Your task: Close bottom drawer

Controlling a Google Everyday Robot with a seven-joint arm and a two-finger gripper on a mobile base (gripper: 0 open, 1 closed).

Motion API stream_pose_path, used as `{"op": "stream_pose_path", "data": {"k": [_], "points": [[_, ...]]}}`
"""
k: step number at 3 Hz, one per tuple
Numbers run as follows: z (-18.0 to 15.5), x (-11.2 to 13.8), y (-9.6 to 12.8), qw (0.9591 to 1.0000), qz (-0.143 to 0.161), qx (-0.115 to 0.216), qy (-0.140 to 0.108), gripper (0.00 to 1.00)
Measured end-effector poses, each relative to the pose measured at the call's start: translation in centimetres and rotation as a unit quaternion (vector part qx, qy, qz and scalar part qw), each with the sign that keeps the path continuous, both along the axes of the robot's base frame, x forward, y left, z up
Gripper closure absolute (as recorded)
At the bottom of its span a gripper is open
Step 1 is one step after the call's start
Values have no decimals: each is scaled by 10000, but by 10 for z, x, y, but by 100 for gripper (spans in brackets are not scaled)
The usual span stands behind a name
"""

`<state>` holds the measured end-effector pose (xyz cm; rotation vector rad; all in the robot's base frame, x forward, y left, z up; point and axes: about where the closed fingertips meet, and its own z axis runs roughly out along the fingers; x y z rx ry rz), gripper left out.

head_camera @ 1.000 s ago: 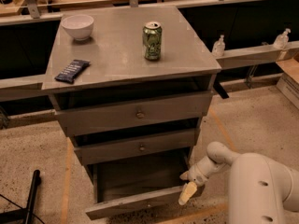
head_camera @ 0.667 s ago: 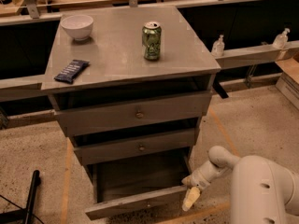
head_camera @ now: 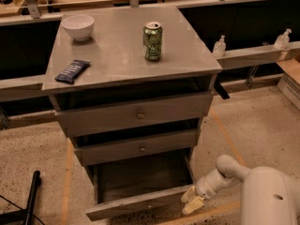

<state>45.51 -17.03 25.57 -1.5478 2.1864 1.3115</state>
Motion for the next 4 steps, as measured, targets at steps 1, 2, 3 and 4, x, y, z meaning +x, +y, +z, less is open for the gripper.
{"op": "stream_pose_path", "data": {"k": [1, 2, 3, 4], "points": [[-3, -4, -3, 9999, -46, 93, -19, 73], [-5, -6, -1, 9999, -33, 102, 2, 95], [-12, 3, 3, 9998, -150, -31, -138, 100], [-25, 25, -4, 9936, -586, -142, -950, 100]]}}
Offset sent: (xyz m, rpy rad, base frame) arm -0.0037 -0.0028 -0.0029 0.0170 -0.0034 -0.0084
